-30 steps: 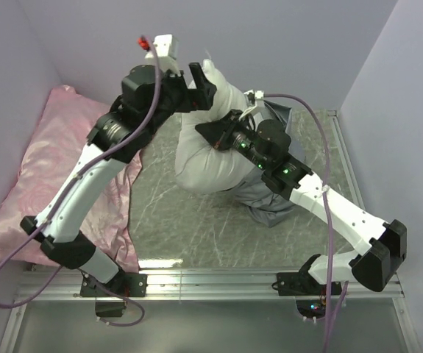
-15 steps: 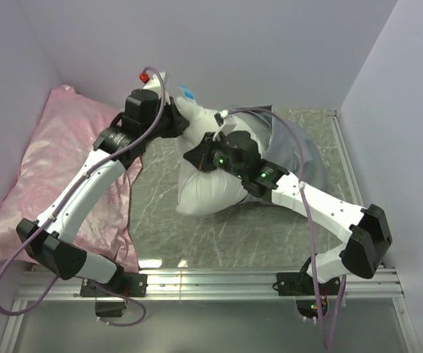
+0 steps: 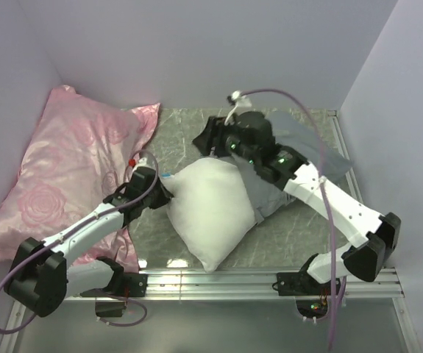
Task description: Remove the pillowcase from the pillow
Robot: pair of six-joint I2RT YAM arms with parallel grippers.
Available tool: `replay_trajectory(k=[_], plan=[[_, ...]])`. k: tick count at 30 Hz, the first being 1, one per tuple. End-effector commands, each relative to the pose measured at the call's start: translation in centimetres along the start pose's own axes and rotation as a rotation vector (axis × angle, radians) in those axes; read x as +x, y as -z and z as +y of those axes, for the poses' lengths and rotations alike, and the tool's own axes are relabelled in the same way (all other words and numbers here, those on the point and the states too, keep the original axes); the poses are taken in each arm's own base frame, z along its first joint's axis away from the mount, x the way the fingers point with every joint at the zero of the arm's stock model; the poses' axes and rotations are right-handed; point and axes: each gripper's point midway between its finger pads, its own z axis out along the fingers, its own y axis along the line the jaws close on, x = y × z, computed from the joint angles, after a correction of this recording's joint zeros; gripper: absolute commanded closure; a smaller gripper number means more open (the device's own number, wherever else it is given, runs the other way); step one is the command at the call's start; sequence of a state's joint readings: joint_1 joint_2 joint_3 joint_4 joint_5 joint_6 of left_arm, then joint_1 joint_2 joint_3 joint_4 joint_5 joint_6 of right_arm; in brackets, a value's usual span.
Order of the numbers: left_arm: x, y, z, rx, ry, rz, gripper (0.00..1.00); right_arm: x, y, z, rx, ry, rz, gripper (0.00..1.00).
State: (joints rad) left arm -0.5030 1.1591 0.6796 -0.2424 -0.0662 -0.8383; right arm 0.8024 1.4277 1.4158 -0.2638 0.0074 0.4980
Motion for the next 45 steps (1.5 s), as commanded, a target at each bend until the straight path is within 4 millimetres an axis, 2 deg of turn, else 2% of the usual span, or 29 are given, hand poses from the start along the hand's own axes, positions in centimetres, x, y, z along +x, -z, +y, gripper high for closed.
replay_trajectory(k=[1, 2, 3, 4, 5, 6, 8, 9, 10, 11, 12, 13, 14, 15, 16, 17, 18, 19, 23, 24, 25, 27, 28, 29, 30, 31, 36, 40, 45], plan=[[0.6, 0.0, 0.2, 0.047, 0.121, -0.05, 1.0, -5.9, 3.4, -3.5, 0.148, 0.016, -0.107, 0.32], [1.2, -0.2, 0.4, 0.055, 0.145, -0.044, 1.0, -6.5, 2.8, -6.5, 0.213, 0.0, -0.09, 0.32], [2.6, -0.5, 1.2, 0.053, 0.149, -0.02, 1.0, -7.9, 3.1, -7.4, 0.242, -0.008, -0.105, 0.32], [3.2, -0.8, 1.5, 0.047, 0.152, -0.011, 1.0, -6.9, 2.4, -9.7, 0.308, -0.011, -0.045, 0.32], [4.0, -0.9, 1.7, 0.044, 0.149, 0.002, 1.0, -7.3, 2.4, -11.5, 0.373, 0.005, -0.041, 0.31], [4.9, -1.1, 2.3, 0.034, 0.146, 0.02, 1.0, -8.9, 3.0, -13.1, 0.431, 0.007, -0.061, 0.31], [5.8, -1.5, 2.5, 0.031, 0.136, 0.038, 1.0, -7.9, 2.6, -16.6, 0.551, 0.033, 0.01, 0.29], [6.1, -1.6, 2.7, 0.024, 0.132, 0.044, 1.0, -8.9, 3.0, -17.6, 0.586, 0.031, 0.002, 0.29], [6.3, -1.7, 2.8, 0.022, 0.128, 0.051, 1.0, -7.8, 2.4, -19.2, 0.624, 0.034, 0.063, 0.28], [6.5, -1.7, 2.9, 0.021, 0.119, 0.057, 1.0, -7.6, 2.1, -20.0, 0.634, 0.054, 0.096, 0.27], [6.3, -1.8, 2.5, 0.04, 0.116, 0.044, 1.0, -8.6, 2.0, -20.3, 0.633, 0.057, 0.092, 0.26], [6.3, -1.7, 2.3, 0.048, 0.111, 0.046, 1.0, -6.9, 0.8, -21.7, 0.653, 0.063, 0.177, 0.26], [6.4, -1.7, 2.2, 0.054, 0.103, 0.048, 1.0, -6.7, 0.4, -22.0, 0.648, 0.095, 0.215, 0.26], [6.5, -1.6, 2.2, 0.058, 0.097, 0.05, 1.0, -7.9, -0.1, -21.6, 0.641, 0.114, 0.202, 0.26], [6.6, -1.6, 2.1, 0.063, 0.092, 0.051, 1.0, -6.1, -1.2, -23.0, 0.667, 0.119, 0.285, 0.26], [6.7, -1.6, 2.0, 0.068, 0.082, 0.054, 1.0, -5.7, -1.8, -23.3, 0.666, 0.136, 0.317, 0.26], [6.9, -1.6, 2.2, 0.067, 0.08, 0.058, 1.0, -6.6, -2.2, -22.9, 0.652, 0.144, 0.304, 0.26], [7.1, -1.6, 2.2, 0.068, 0.079, 0.065, 1.0, -5.0, -3.0, -23.6, 0.655, 0.144, 0.369, 0.26], [7.4, -1.6, 1.9, 0.09, 0.073, 0.074, 1.0, -2.7, -3.7, -23.5, 0.631, 0.164, 0.437, 0.27], [7.2, -1.6, 1.7, 0.094, 0.07, 0.073, 1.0, -1.2, -3.6, -23.8, 0.637, 0.163, 0.474, 0.29], [7.2, -1.6, 1.7, 0.096, 0.069, 0.074, 1.0, -1.5, -3.3, -23.6, 0.631, 0.161, 0.456, 0.35], [6.8, -1.4, 1.2, 0.107, 0.063, 0.068, 1.0, -0.2, -3.0, -23.8, 0.627, 0.157, 0.484, 0.46], [6.7, -1.4, 1.1, 0.108, 0.064, 0.064, 1.0, -0.3, -2.8, -23.9, 0.635, 0.159, 0.478, 0.56], [6.5, -1.3, 0.8, 0.114, 0.061, 0.059, 1.0, -0.4, -2.5, -24.5, 0.67, 0.163, 0.477, 0.73], [6.4, -1.2, 0.8, 0.114, 0.061, 0.057, 1.0, -1.2, -2.2, -24.9, 0.696, 0.155, 0.457, 0.94], [6.3, -1.0, 0.7, 0.118, 0.061, 0.054, 1.0, -1.3, -1.9, -25.3, 0.717, 0.138, 0.459, 0.99], [6.2, -0.7, 1.0, 0.107, 0.058, 0.048, 1.0, -6.5, 0.6, -27.1, 0.812, 0.05, 0.298, 1.0], [5.8, -0.5, 1.4, 0.085, 0.06, 0.029, 1.0, -12.1, 5.2, -29.4, 0.914, -0.065, 0.11, 1.0], [5.0, -0.3, 1.5, 0.063, 0.071, 0.005, 1.0, -18.6, 10.3, -29.3, 0.914, -0.163, -0.123, 1.0]])
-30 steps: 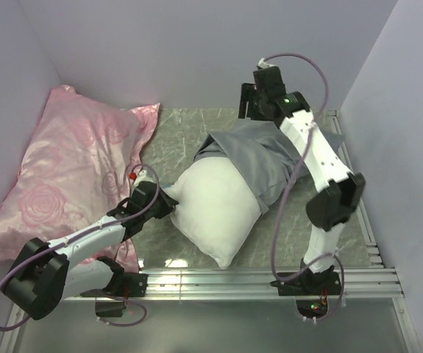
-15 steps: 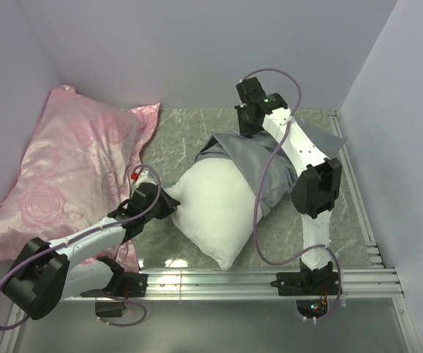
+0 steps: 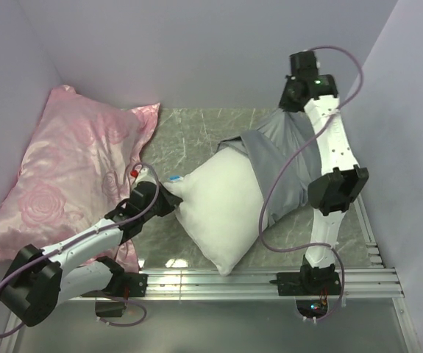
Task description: Remove the pillowcase from the pillow
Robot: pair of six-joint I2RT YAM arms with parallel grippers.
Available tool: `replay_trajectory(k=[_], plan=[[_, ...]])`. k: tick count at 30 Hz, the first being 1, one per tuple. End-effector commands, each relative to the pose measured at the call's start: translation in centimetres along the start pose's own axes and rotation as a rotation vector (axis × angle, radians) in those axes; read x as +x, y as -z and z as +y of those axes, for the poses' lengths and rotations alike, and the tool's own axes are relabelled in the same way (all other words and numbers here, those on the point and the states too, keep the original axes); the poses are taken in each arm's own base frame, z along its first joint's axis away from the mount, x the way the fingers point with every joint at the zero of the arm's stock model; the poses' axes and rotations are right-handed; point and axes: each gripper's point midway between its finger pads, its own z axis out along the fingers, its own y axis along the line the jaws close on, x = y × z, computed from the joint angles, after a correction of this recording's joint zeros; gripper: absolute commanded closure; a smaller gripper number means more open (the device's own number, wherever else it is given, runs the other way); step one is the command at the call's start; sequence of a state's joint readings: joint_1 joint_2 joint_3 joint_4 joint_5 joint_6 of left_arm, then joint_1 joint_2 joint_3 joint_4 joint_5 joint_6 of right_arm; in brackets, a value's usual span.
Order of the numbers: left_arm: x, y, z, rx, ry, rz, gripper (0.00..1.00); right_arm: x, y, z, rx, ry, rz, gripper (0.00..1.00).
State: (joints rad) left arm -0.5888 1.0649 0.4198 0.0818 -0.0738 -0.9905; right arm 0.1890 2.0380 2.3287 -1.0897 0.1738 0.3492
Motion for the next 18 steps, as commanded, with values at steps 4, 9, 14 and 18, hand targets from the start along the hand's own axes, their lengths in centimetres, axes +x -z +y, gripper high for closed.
replay_trajectory(k=[4, 9, 14, 18], plan=[[-0.1, 0.8, 2.0, -0.116, -0.035, 0.022, 1.0, -9.7, 9.9, -6.5, 0.043, -0.273, -0.346, 1.0], [-4.6, 2.9, 1.2, -0.133, -0.034, -0.093, 1.0, -11.5, 10.6, -8.9, 0.039, -0.359, -0.408, 1.0], [-10.2, 7.2, 0.1, -0.152, -0.015, -0.238, 1.0, -12.1, 9.5, -10.2, 0.049, -0.412, -0.402, 1.0], [-15.6, 11.2, -1.8, -0.138, 0.003, -0.368, 1.0, -12.2, 8.9, -10.9, 0.045, -0.442, -0.405, 1.0]])
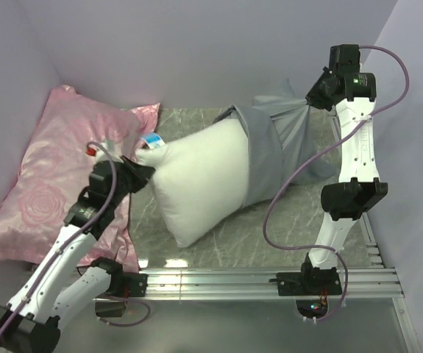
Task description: Remove the pillowcase from the pillow
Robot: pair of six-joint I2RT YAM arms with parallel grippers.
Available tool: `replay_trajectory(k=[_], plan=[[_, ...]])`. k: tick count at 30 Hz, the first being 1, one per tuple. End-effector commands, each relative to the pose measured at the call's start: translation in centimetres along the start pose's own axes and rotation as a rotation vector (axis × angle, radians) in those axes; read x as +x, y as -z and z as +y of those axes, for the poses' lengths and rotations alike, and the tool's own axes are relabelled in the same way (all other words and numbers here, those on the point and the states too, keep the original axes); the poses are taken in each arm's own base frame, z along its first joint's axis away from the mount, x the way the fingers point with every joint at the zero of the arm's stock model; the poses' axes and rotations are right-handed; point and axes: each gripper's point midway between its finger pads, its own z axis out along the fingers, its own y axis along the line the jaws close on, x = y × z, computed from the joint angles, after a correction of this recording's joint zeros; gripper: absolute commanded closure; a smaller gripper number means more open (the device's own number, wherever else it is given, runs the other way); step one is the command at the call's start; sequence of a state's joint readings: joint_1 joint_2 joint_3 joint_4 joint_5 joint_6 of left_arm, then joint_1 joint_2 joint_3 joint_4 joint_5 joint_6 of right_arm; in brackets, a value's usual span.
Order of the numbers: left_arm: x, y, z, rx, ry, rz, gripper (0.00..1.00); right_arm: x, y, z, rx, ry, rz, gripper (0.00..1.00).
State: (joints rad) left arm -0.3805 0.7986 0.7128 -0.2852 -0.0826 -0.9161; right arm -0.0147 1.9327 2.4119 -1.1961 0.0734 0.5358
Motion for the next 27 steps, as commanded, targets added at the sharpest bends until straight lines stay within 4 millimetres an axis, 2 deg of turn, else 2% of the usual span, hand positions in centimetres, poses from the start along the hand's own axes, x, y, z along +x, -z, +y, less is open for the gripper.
replay_trajectory(k=[1, 2, 4, 5, 6, 7, 8, 10, 11, 12, 13, 14, 16, 17, 18, 19, 20, 21, 22, 24, 25, 26, 27], plan=[[-5.5, 2.4, 2.1, -0.163, -0.067, -0.124, 1.0, -9.0, 2.2, -1.1, -0.002, -0.111, -0.335, 1.0], [-7.8, 3.3, 1.5, -0.166, -0.057, -0.166, 1.0, -8.7, 1.6, -1.5, 0.008, -0.112, -0.323, 1.0], [-10.7, 3.9, 1.8, -0.202, -0.059, -0.223, 1.0, -8.8, 1.1, -2.1, 0.016, -0.121, -0.319, 1.0], [-12.5, 4.8, 0.7, -0.183, -0.06, -0.262, 1.0, -8.2, 0.1, -3.2, 0.041, -0.128, -0.294, 1.0], [-13.4, 5.1, 0.8, -0.198, -0.067, -0.274, 1.0, -8.4, 0.2, -3.2, 0.021, -0.139, -0.305, 1.0], [-15.6, 6.2, 0.2, -0.196, -0.061, -0.327, 1.0, -8.2, -0.2, -3.6, 0.022, -0.148, -0.297, 1.0], [-16.5, 6.6, 0.2, -0.193, -0.058, -0.339, 1.0, -7.5, -1.3, -5.0, 0.045, -0.164, -0.267, 1.0], [-18.6, 7.6, 0.8, -0.217, -0.052, -0.38, 1.0, -7.7, -1.4, -5.8, 0.029, -0.2, -0.271, 1.0], [-19.7, 8.3, 0.1, -0.204, -0.055, -0.409, 1.0, -7.3, -2.0, -6.6, 0.041, -0.211, -0.253, 1.0], [-20.2, 8.3, -0.1, -0.203, -0.055, -0.411, 1.0, -7.4, -1.9, -7.1, 0.044, -0.22, -0.257, 1.0], [-20.5, 8.4, -0.1, -0.212, -0.057, -0.412, 1.0, -7.5, -2.1, -7.2, 0.036, -0.222, -0.259, 1.0], [-21.3, 8.9, -1.0, -0.195, -0.062, -0.433, 1.0, -7.1, -2.6, -7.1, 0.027, -0.221, -0.241, 1.0], [-21.7, 8.4, -2.9, -0.105, -0.064, -0.433, 1.0, -6.3, -3.3, -6.5, 0.012, -0.217, -0.217, 1.0], [-21.7, 8.0, -3.4, -0.077, -0.065, -0.415, 1.0, -5.0, -4.3, -6.3, 0.005, -0.213, -0.182, 1.0], [-21.7, 7.0, -3.4, -0.069, -0.06, -0.386, 1.0, -4.5, -4.3, -5.8, -0.006, -0.205, -0.175, 1.0], [-21.5, 6.5, -4.1, -0.036, -0.057, -0.357, 1.0, -3.5, -4.6, -4.4, -0.019, -0.174, -0.169, 1.0], [-22.0, 6.1, -4.4, -0.023, -0.06, -0.363, 1.0, -1.9, -5.6, -4.3, -0.016, -0.156, -0.136, 1.0], [-22.0, 4.8, -3.9, -0.033, -0.054, -0.335, 1.0, -1.1, -5.7, -3.6, -0.031, -0.139, -0.127, 1.0], [-22.4, 4.4, -4.2, -0.035, -0.057, -0.335, 1.0, 0.8, -6.3, -2.2, -0.041, -0.1, -0.099, 1.0], [-22.5, 2.3, -3.4, -0.072, -0.059, -0.304, 1.0, 2.5, -6.5, -0.4, -0.078, -0.054, -0.077, 0.84], [-22.5, 1.8, -4.4, -0.066, -0.089, -0.298, 1.0, 3.0, -6.4, 0.0, -0.083, -0.037, -0.075, 0.77], [-23.1, 1.2, -3.8, -0.12, -0.097, -0.324, 1.0, 5.2, -6.4, 1.6, -0.105, 0.008, -0.048, 0.62], [-22.5, -0.8, -2.9, -0.165, -0.108, -0.284, 1.0, 5.6, -5.6, 2.3, -0.123, 0.02, -0.056, 0.56]])
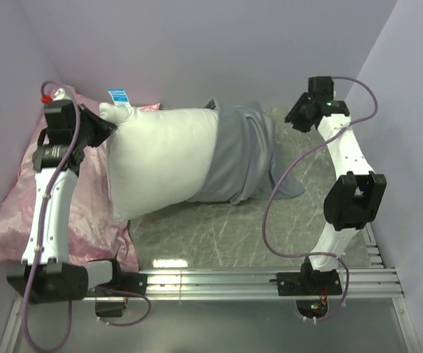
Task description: Remove the pillowcase from the pillow
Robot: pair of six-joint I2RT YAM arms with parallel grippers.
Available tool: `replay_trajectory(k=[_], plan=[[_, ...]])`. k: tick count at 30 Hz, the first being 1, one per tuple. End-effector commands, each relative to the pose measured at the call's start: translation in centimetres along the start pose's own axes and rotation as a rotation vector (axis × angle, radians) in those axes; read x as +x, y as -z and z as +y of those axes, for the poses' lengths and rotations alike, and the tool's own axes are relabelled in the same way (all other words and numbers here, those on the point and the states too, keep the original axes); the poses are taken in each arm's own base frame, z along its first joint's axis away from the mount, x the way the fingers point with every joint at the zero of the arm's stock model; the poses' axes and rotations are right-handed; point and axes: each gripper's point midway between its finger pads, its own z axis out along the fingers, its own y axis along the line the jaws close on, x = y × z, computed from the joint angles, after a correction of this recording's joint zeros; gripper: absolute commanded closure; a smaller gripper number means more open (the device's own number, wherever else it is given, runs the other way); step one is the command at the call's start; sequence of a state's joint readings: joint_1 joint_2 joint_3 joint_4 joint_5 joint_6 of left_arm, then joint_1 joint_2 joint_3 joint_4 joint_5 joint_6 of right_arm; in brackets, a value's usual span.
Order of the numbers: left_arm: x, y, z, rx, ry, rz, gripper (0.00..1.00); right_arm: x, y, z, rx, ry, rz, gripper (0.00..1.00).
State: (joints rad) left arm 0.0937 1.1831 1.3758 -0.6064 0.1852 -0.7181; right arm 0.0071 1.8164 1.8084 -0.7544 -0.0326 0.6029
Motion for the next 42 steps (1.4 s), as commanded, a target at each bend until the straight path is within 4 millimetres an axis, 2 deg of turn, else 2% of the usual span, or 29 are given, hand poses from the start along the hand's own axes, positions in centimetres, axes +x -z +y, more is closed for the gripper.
replay_trajectory(k=[1, 2, 3, 5, 6, 8, 9, 10, 11, 12, 13, 15, 16, 18, 19, 21, 24, 27, 30, 31, 32, 33, 35, 36, 37, 38, 39, 41, 42], plan=[[-4.6, -1.3, -3.6, 0.007, -0.12, -0.17, 1.0, -1.2, 2.5, 3.3, -0.066, 0.094, -0.162, 0.5], [-4.6, -2.4, -3.2, -0.048, -0.132, -0.184, 1.0, 0.1, 2.7, 3.6, -0.055, 0.115, -0.159, 0.42], [-3.8, -4.2, -2.6, -0.089, -0.146, -0.157, 1.0, 0.1, 4.1, 4.0, -0.077, 0.123, -0.182, 0.4], [-3.4, -5.4, -3.1, -0.101, -0.173, -0.153, 1.0, 2.7, 4.8, 4.1, -0.101, 0.153, -0.161, 0.34], [-3.2, -6.7, -2.4, -0.135, -0.177, -0.145, 1.0, 3.1, 7.0, 4.6, -0.151, 0.148, -0.181, 0.33], [-3.4, -7.7, -2.2, -0.152, -0.187, -0.15, 1.0, 6.3, 6.8, 3.9, -0.196, 0.155, -0.141, 0.31], [-3.2, -8.8, -2.1, -0.163, -0.199, -0.128, 1.0, 6.9, 8.7, 4.8, -0.263, 0.156, -0.177, 0.3], [-3.1, -9.4, -2.2, -0.171, -0.211, -0.117, 1.0, 9.9, 7.6, 3.1, -0.244, 0.167, -0.125, 0.29], [-2.2, -11.1, -1.6, -0.194, -0.224, -0.083, 1.0, 11.3, 7.6, 2.7, -0.255, 0.166, -0.113, 0.28], [-2.0, -11.7, -1.6, -0.205, -0.231, -0.072, 1.0, 12.1, 8.7, 3.9, -0.326, 0.168, -0.142, 0.27], [-2.1, -12.1, -2.5, -0.191, -0.245, -0.072, 1.0, 14.8, 7.4, 2.2, -0.3, 0.175, -0.095, 0.26], [-0.6, -14.3, -1.9, -0.224, -0.271, -0.023, 1.0, 16.1, 6.8, 1.8, -0.315, 0.167, -0.101, 0.25], [-0.9, -14.7, -2.8, -0.212, -0.292, -0.024, 0.99, 18.1, 5.8, 0.7, -0.304, 0.176, -0.063, 0.24], [0.5, -16.3, -2.0, -0.247, -0.317, 0.027, 0.98, 18.7, 5.4, 1.4, -0.356, 0.175, -0.078, 0.23], [0.5, -16.5, -2.4, -0.234, -0.329, 0.032, 0.9, 19.6, 5.0, 1.2, -0.365, 0.185, -0.066, 0.23], [0.8, -16.9, -2.3, -0.234, -0.338, 0.042, 0.75, 19.4, 4.5, 2.1, -0.395, 0.184, -0.085, 0.22], [0.6, -16.8, -3.1, -0.204, -0.349, 0.039, 0.55, 19.4, 3.6, 2.7, -0.414, 0.168, -0.102, 0.22], [0.5, -16.2, -3.7, -0.19, -0.361, 0.044, 0.43, 19.7, 2.6, 2.8, -0.396, 0.157, -0.11, 0.24], [0.6, -14.5, -5.0, -0.173, -0.37, 0.036, 0.35, 19.5, 1.7, 2.7, -0.368, 0.155, -0.121, 0.37], [0.4, -13.3, -5.8, -0.153, -0.365, 0.025, 0.34, 19.7, 1.3, 2.7, -0.361, 0.16, -0.111, 0.5], [0.8, -12.6, -6.2, -0.138, -0.359, 0.028, 0.33, 19.7, 1.1, 2.8, -0.359, 0.161, -0.109, 0.56], [3.1, -12.7, -6.3, -0.127, -0.364, 0.05, 0.31, 19.7, 1.0, 2.9, -0.359, 0.16, -0.106, 0.62], [3.7, -10.5, -7.1, -0.113, -0.351, 0.015, 0.26, 20.0, 0.7, 2.8, -0.352, 0.16, -0.097, 0.87], [5.7, -10.4, -5.7, -0.148, -0.338, 0.041, 0.26, 20.0, 0.7, 2.8, -0.35, 0.161, -0.096, 0.94], [6.1, -9.9, -5.5, -0.149, -0.315, 0.035, 0.25, 19.9, 0.7, 2.9, -0.348, 0.161, -0.098, 1.0], [5.7, -8.1, -6.2, -0.118, -0.284, 0.002, 0.24, 20.0, 0.9, 3.0, -0.349, 0.167, -0.099, 1.0], [8.0, -7.9, -5.2, -0.128, -0.273, 0.032, 0.1, 19.9, 1.0, 3.0, -0.342, 0.171, -0.1, 1.0], [8.7, -6.0, -5.9, -0.089, -0.247, 0.013, 0.09, 19.8, 1.2, 3.1, -0.34, 0.175, -0.1, 1.0], [11.4, -5.5, -6.0, -0.071, -0.278, 0.059, 0.09, 19.8, 1.3, 3.2, -0.339, 0.176, -0.099, 1.0]])
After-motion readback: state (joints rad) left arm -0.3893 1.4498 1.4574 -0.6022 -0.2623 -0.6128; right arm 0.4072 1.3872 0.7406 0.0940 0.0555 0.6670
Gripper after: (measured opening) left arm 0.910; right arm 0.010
